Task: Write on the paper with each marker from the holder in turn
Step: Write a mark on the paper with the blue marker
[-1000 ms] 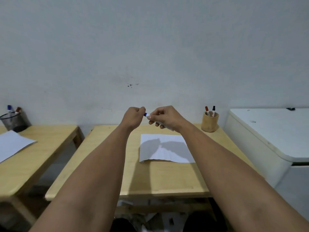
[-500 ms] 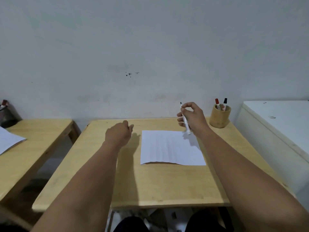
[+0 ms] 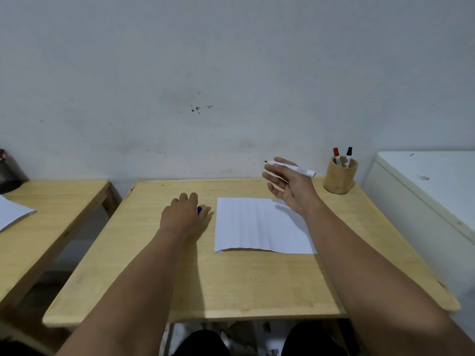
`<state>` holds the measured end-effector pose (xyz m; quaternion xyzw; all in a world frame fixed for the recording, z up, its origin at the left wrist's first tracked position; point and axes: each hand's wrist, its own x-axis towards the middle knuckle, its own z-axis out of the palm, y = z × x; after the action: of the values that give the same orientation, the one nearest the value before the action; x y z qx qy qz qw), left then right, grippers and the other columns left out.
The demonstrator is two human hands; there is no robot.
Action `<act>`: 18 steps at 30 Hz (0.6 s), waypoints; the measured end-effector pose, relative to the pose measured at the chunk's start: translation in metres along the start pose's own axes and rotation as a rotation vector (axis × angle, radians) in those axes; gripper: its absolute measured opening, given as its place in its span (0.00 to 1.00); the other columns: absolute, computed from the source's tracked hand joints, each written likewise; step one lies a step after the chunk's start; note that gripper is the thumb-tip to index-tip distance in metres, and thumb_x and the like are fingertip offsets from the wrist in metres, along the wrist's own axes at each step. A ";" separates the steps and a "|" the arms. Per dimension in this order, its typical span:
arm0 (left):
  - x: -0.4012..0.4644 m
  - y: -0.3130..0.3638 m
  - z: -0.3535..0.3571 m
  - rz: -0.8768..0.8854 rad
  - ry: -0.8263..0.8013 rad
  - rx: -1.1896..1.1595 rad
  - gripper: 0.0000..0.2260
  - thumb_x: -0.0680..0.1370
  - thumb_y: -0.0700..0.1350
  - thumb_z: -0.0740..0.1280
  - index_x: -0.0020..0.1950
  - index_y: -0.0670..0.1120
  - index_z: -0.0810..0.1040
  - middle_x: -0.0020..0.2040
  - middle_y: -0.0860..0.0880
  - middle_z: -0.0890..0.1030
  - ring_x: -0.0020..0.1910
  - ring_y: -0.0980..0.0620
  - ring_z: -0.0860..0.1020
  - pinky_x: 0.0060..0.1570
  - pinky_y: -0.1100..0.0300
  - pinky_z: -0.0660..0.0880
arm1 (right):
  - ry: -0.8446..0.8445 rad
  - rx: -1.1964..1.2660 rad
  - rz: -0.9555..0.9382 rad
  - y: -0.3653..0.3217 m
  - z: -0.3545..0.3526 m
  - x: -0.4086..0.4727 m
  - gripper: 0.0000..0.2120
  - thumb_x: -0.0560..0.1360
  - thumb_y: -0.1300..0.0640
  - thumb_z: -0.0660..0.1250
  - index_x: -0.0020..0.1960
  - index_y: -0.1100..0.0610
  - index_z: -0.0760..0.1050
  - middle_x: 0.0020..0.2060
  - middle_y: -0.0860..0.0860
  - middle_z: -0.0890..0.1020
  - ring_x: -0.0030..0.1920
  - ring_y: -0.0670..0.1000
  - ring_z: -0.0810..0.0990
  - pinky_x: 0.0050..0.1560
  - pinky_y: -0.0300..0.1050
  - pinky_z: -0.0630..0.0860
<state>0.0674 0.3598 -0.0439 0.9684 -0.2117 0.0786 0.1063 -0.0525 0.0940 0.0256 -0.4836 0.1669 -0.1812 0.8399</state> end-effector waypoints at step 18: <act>-0.073 0.011 0.009 0.441 -0.168 -0.072 0.33 0.78 0.68 0.53 0.79 0.54 0.66 0.82 0.53 0.63 0.81 0.48 0.59 0.76 0.47 0.58 | -0.269 -1.612 -0.328 0.109 -0.008 -0.056 0.22 0.86 0.41 0.60 0.78 0.46 0.68 0.78 0.45 0.75 0.82 0.51 0.64 0.83 0.60 0.48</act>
<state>-0.0021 0.3769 -0.0652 0.8975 -0.4287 0.0116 0.1029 -0.0895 0.1650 -0.0669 -0.9723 0.0710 -0.0670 0.2122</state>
